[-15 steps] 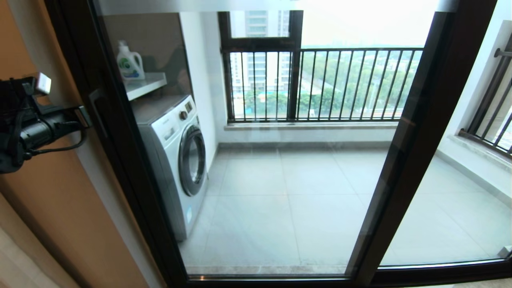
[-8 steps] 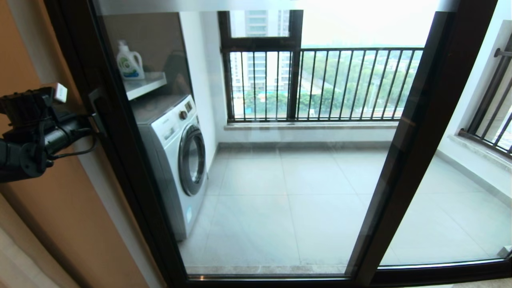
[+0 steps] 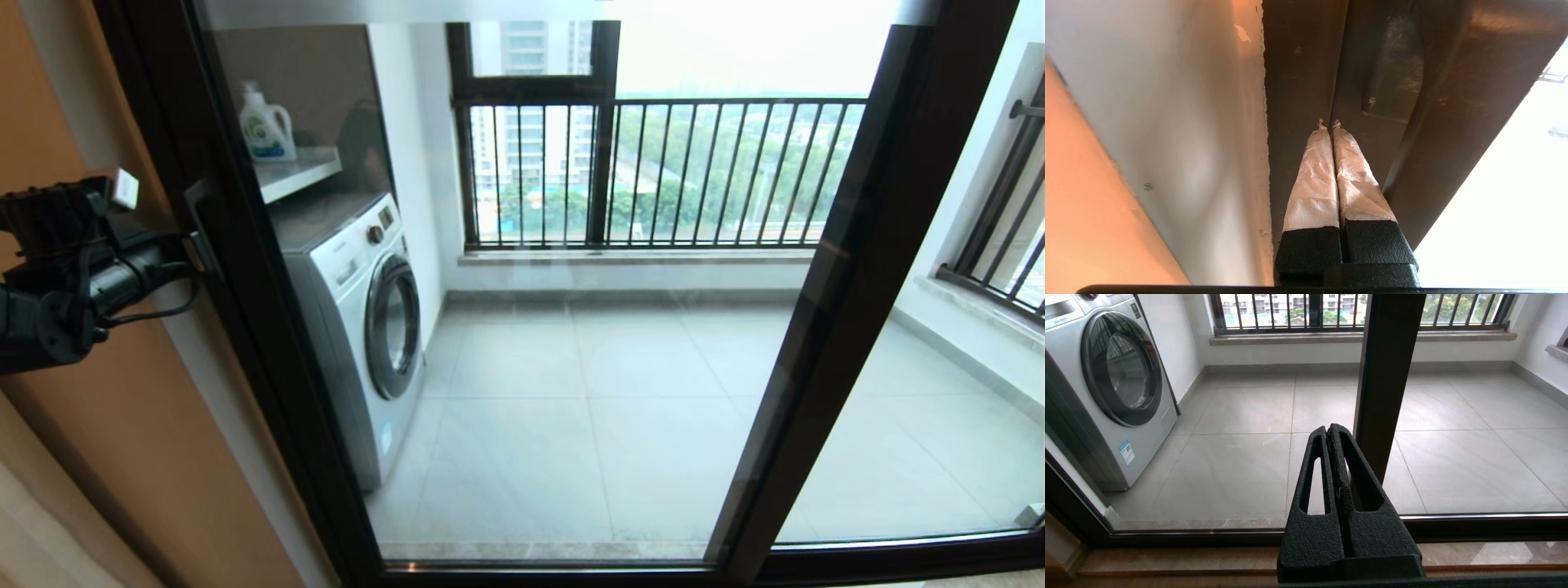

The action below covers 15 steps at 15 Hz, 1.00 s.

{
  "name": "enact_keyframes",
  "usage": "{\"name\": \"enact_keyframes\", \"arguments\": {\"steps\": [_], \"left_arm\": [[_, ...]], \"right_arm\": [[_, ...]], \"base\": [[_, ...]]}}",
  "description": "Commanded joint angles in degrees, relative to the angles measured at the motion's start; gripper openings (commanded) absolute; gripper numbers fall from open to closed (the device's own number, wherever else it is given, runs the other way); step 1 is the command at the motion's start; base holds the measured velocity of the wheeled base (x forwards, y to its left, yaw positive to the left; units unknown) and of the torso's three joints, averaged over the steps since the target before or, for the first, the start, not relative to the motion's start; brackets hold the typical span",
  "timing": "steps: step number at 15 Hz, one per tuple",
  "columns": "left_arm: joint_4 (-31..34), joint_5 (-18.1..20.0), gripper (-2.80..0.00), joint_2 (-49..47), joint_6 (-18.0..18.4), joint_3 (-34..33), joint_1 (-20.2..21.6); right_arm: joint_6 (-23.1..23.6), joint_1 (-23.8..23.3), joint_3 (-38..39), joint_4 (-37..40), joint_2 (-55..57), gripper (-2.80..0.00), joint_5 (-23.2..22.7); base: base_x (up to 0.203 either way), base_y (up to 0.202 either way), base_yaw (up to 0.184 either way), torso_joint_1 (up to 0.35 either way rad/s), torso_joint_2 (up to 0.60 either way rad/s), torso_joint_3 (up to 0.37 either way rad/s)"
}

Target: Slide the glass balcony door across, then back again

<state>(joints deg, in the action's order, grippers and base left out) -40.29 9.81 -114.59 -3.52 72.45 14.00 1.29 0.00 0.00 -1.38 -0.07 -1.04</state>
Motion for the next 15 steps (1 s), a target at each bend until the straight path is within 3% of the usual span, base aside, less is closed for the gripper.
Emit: {"name": "enact_keyframes", "arguments": {"steps": [1,9,15], "left_arm": [[-0.41,0.15,-2.80,1.02,-0.08,-0.14,-2.20],[-0.32,-1.19,-2.80,0.95,0.01,0.89,-6.32],[4.32,-3.56,-2.80,1.98,0.01,7.74,-7.20]], "right_arm": [[0.03,0.08,0.62,-0.03,-0.01,-2.80,-0.02],[0.03,0.06,0.62,-0.03,-0.01,-2.80,-0.02],[0.03,0.00,0.62,-0.03,-0.01,-2.80,-0.02]], "base": [[0.000,0.000,0.000,0.000,0.00,0.000],[0.000,0.000,0.000,0.000,0.00,0.000],[0.000,0.000,0.000,0.000,0.00,0.000]]}}
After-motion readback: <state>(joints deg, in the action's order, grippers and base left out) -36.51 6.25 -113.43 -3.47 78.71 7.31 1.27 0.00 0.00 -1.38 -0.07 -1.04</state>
